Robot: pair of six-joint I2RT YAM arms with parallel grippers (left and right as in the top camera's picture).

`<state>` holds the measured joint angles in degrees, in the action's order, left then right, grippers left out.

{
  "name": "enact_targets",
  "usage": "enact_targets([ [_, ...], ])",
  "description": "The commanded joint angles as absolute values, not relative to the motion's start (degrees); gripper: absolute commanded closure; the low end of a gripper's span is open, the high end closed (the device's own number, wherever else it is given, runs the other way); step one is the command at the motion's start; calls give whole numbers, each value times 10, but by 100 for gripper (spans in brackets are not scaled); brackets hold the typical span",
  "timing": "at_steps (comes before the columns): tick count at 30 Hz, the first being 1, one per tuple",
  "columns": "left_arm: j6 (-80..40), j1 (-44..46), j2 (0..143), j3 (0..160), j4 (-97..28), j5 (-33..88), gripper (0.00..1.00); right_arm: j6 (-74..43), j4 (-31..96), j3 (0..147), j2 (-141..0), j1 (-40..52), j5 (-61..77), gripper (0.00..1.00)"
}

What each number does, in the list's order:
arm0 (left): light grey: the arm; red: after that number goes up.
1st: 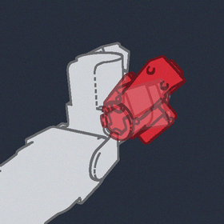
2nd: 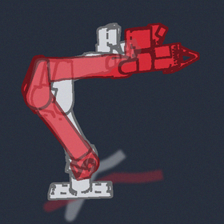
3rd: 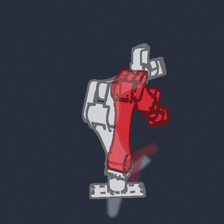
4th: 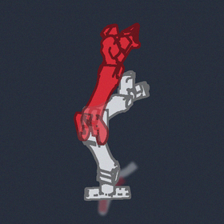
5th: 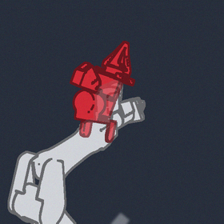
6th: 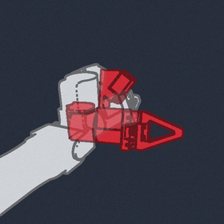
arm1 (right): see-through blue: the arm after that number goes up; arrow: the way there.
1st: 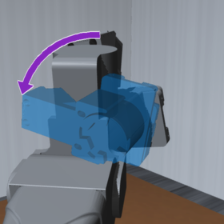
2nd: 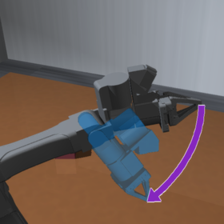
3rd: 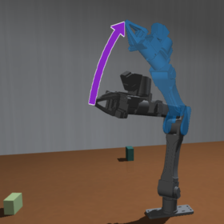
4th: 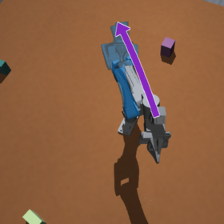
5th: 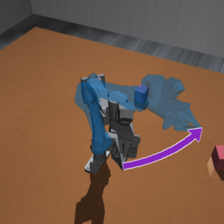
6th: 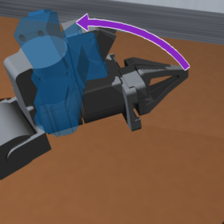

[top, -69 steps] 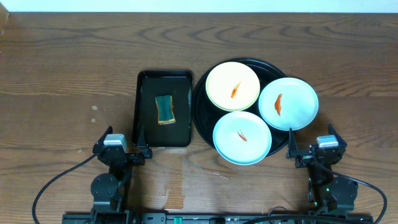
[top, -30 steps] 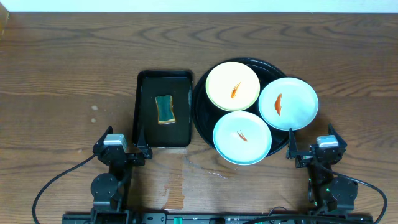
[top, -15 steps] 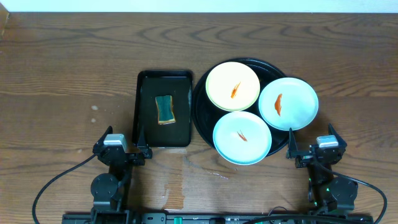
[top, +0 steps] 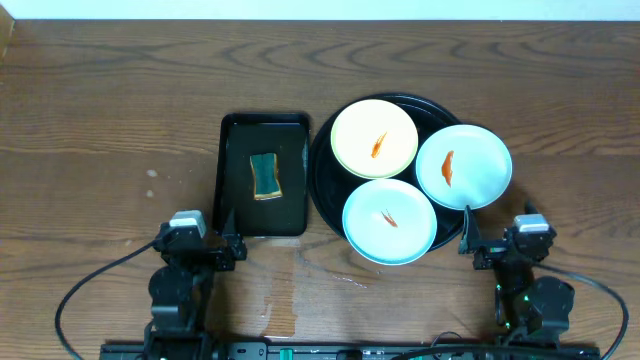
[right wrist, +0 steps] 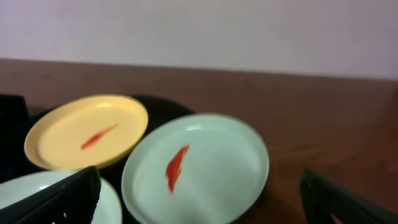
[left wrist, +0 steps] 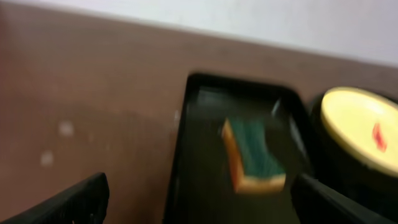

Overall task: Clean dirty plates on tray and stack at the side
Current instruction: 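Move left gripper to the sponge and right gripper to the right green plate rim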

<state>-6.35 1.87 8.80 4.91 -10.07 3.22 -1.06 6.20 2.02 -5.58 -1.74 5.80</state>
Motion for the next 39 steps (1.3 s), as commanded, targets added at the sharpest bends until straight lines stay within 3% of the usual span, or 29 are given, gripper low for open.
enact_targets([
  [1, -76, 15, 143, 105, -114, 30, 6, -54, 77, 67, -96, -11, 54, 1],
  [13, -76, 15, 426, 346, -281, 71, 6, -58, 246, 276, -368, -11, 97, 1],
  [23, -76, 15, 611, 550, -524, 76, 6, -55, 412, 423, -586, -11, 124, 1],
  [30, -76, 15, 629, 570, -526, 75, 6, -57, 379, 428, -631, -11, 245, 1],
  [39, -83, 18, 644, 570, -429, 90, 7, -58, 358, 423, -633, -10, 253, 2],
])
